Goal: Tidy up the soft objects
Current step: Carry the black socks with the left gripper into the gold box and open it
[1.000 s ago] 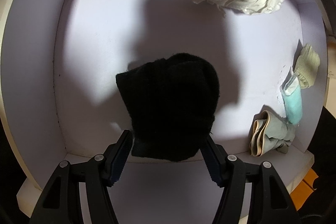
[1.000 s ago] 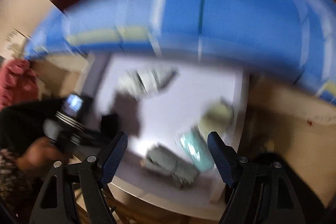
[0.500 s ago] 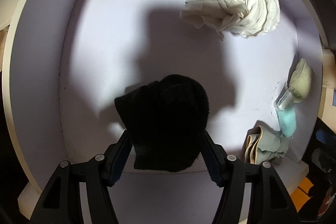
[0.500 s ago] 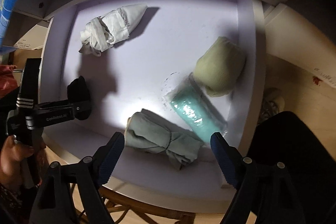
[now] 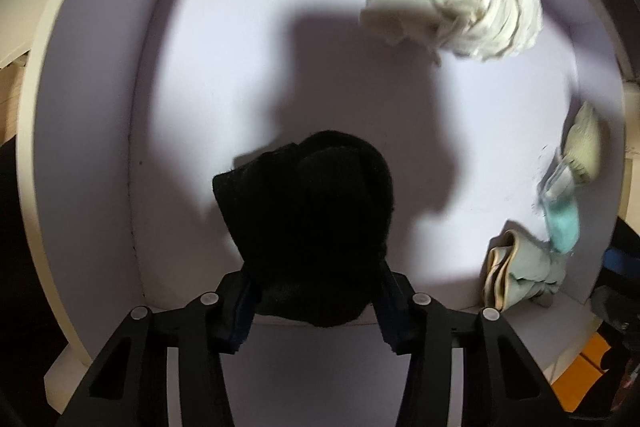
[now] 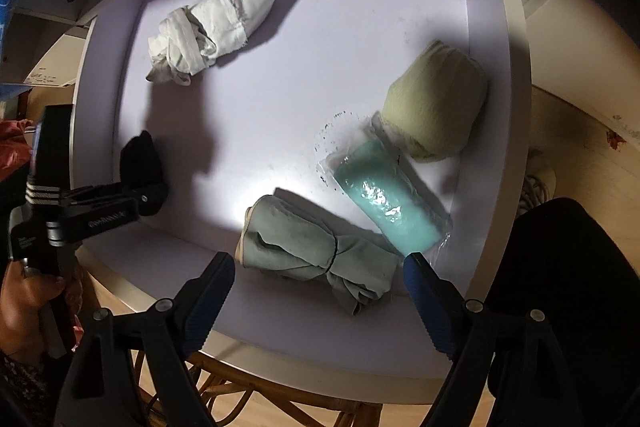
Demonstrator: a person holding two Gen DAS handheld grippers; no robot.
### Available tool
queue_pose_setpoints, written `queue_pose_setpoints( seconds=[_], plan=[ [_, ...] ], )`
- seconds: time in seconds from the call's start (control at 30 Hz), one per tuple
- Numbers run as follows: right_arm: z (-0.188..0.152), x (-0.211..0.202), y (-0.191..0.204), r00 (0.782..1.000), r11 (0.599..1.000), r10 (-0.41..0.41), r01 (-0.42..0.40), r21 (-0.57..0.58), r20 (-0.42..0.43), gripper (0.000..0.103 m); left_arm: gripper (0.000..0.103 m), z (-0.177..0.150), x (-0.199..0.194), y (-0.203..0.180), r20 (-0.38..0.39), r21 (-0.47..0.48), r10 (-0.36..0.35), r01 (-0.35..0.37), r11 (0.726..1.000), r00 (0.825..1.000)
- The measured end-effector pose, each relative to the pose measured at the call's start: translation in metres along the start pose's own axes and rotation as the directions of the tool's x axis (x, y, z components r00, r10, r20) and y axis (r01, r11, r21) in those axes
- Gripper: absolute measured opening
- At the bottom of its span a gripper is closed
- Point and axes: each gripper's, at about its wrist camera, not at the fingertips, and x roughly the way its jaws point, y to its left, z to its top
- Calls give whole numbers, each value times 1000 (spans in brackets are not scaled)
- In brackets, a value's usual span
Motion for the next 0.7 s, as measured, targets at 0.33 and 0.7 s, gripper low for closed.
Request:
queue_pose_setpoints(
  seconds=[0.33,0.7],
  plan=[
    [-1,1,-6,1000,1000,6,-6,10,-5,87,48,-2,-23,-25,52,25,-15,14,1000,999],
    [2,-1,-2,1000,1000,17,-17,11,2,87,47,-15,-59,-43,107,77,-51,43,996,993]
  ],
)
